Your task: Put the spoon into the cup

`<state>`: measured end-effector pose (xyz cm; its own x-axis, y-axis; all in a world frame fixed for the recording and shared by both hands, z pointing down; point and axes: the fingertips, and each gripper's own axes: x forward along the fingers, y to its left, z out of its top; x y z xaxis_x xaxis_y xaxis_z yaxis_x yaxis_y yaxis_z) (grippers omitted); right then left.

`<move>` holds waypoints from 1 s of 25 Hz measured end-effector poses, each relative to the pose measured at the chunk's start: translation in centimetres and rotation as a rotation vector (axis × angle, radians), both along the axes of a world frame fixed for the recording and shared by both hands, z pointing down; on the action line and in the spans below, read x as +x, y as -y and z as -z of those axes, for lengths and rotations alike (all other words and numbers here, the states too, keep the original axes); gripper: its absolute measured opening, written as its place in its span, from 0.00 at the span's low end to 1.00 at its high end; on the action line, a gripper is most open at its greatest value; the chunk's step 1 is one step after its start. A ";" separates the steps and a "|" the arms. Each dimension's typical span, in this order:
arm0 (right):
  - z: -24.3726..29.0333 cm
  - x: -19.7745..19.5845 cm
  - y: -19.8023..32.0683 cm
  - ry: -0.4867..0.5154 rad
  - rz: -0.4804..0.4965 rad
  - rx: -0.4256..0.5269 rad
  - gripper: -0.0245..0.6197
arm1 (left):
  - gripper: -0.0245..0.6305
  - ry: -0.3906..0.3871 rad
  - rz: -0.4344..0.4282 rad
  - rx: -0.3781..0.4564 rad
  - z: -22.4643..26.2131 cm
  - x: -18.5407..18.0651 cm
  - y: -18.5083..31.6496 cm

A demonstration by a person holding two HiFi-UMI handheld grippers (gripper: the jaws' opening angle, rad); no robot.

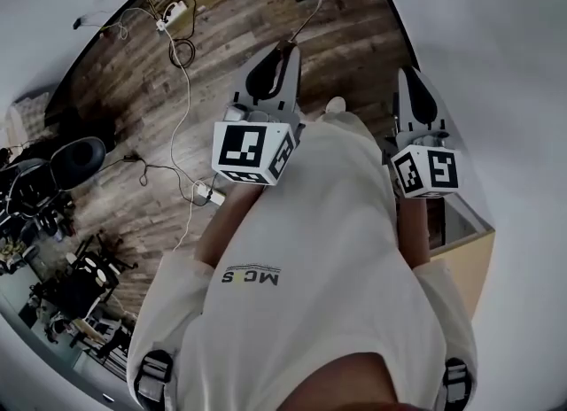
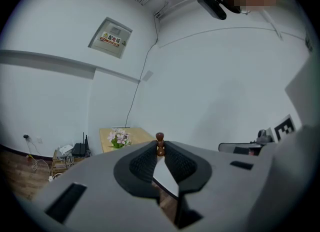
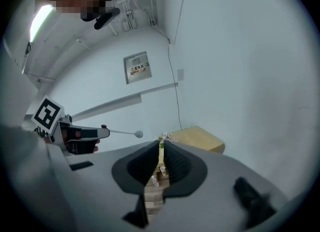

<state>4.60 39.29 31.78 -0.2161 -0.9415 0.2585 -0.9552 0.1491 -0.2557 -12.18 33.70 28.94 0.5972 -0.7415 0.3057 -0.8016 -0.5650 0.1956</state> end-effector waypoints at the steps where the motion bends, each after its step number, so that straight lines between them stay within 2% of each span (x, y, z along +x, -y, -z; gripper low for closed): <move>1: 0.2 0.8 0.2 0.016 0.001 0.004 0.10 | 0.12 -0.002 0.010 -0.001 0.1 0.6 0.0; 7: 0.1 2.6 -0.2 0.018 0.007 0.024 0.10 | 0.12 0.026 0.024 -0.005 -0.3 2.1 -0.6; 12: -0.7 3.9 2.5 0.023 0.028 0.002 0.10 | 0.12 0.002 0.009 -0.008 -0.8 5.3 2.7; 20: -1.4 6.9 13.0 0.011 0.050 0.002 0.10 | 0.12 -0.022 0.002 -0.009 -2.0 8.9 13.5; 25: -0.9 8.1 20.8 -0.006 0.054 -0.003 0.10 | 0.12 -0.028 0.021 0.004 -1.5 9.5 21.6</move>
